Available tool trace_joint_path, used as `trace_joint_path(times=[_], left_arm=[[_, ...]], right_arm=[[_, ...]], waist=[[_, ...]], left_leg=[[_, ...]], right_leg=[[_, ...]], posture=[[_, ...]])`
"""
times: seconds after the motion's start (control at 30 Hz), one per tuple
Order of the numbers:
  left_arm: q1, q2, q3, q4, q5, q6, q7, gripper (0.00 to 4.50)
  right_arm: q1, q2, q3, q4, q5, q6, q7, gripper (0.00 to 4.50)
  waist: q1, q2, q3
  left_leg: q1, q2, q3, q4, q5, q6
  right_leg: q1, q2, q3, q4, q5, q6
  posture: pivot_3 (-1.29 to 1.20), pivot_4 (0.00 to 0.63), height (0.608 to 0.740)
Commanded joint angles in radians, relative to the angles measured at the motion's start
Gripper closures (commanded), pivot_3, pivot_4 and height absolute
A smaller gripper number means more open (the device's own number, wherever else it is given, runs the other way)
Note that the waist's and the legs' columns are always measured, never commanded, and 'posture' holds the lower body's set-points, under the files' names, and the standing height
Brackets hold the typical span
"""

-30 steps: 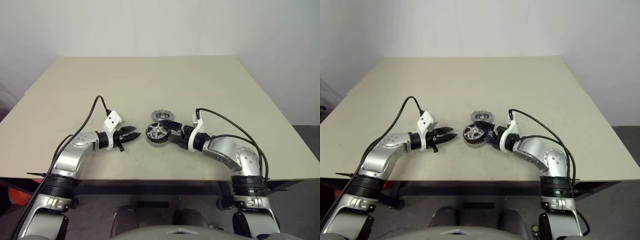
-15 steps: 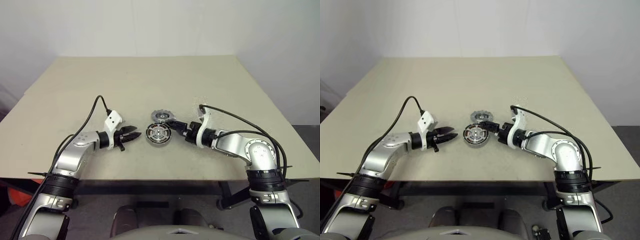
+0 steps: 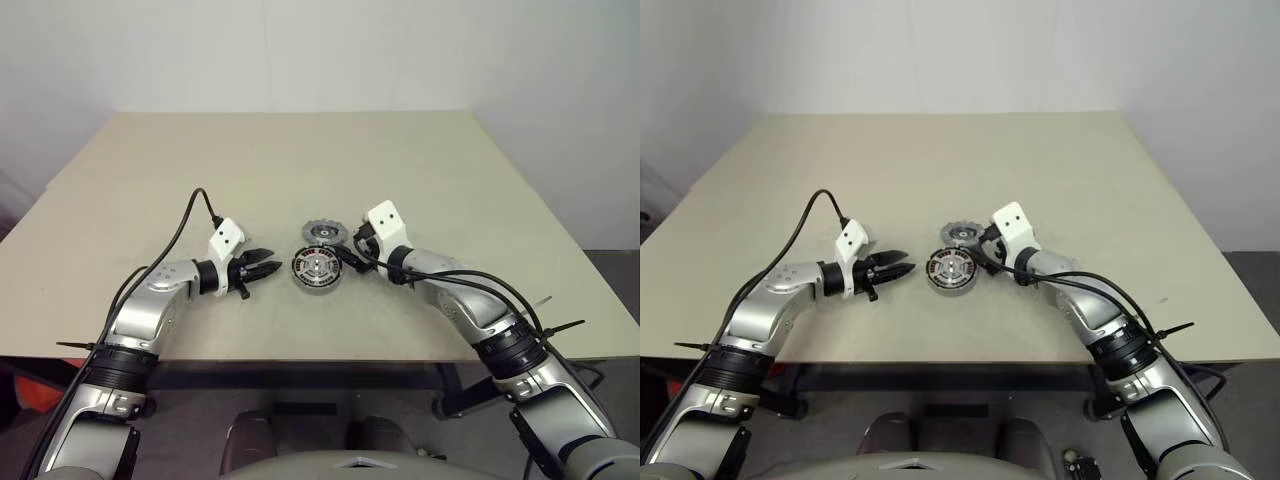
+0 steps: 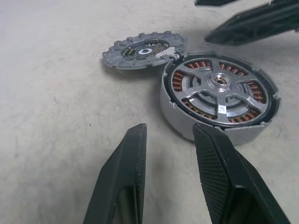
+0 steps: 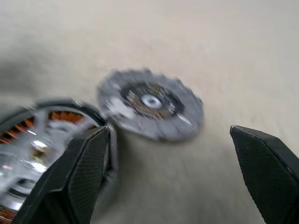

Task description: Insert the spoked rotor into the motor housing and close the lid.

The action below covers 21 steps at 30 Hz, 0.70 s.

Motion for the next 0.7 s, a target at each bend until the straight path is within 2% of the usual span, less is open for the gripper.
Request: trace_joint_path(times=[0.03, 0.17, 0.43, 0.67, 0.7], left_arm=[[-0.003, 0.007, 0.02, -0.021, -0.002, -0.022, 0.004, 2.84], [-0.007, 0.004, 0.017, -0.014, 0.001, -0.024, 0.006, 2.84], [-0.014, 0.006, 0.015, -0.003, 0.007, -0.031, 0.005, 2.84], [-0.002, 0.01, 0.021, -0.011, 0.011, -0.031, 0.017, 2.84], [0.002, 0.011, 0.022, -0.014, 0.01, -0.031, 0.019, 2.84]], right_arm=[[-0.012, 0.006, -0.03, -0.088, -0.028, 0.02, 0.067, 1.13], [0.007, 0.023, -0.023, -0.138, -0.048, 0.047, 0.127, 1.13], [0.02, 0.085, -0.016, -0.087, -0.122, 0.062, 0.191, 1.13], [0.009, 0.129, -0.026, -0.086, -0.162, 0.072, 0.233, 3.41], [0.01, 0.132, -0.028, -0.09, -0.166, 0.075, 0.239, 3.41]], waist=[[0.0, 0.0, 0.0], [0.001, 0.0, 0.0], [0.0, 0.0, 0.0], [0.0, 0.0, 0.0], [0.0, 0.0, 0.0]], left_leg=[[0.0, 0.0, 0.0, 0.0, 0.0, 0.0], [0.001, 0.0, 0.0, 0.0, 0.0, 0.0], [0.002, 0.0, 0.0, 0.001, 0.0, 0.0], [0.002, 0.0, 0.0, 0.001, 0.0, 0.0], [0.002, 0.0, 0.0, 0.001, 0.0, 0.0]], right_leg=[[0.0, 0.0, 0.0, 0.0, 0.0, 0.0], [0.001, 0.0, 0.0, 0.0, 0.0, -0.001], [0.001, 0.0, 0.0, 0.001, 0.0, -0.001], [0.001, 0.0, 0.0, 0.001, 0.001, -0.002], [0.001, 0.0, 0.0, 0.001, 0.001, -0.002]], posture=[[0.0, 0.0, 0.74], [0.0, 0.0, 0.74], [0.0, 0.0, 0.74], [0.0, 0.0, 0.74], [0.0, 0.0, 0.74]])
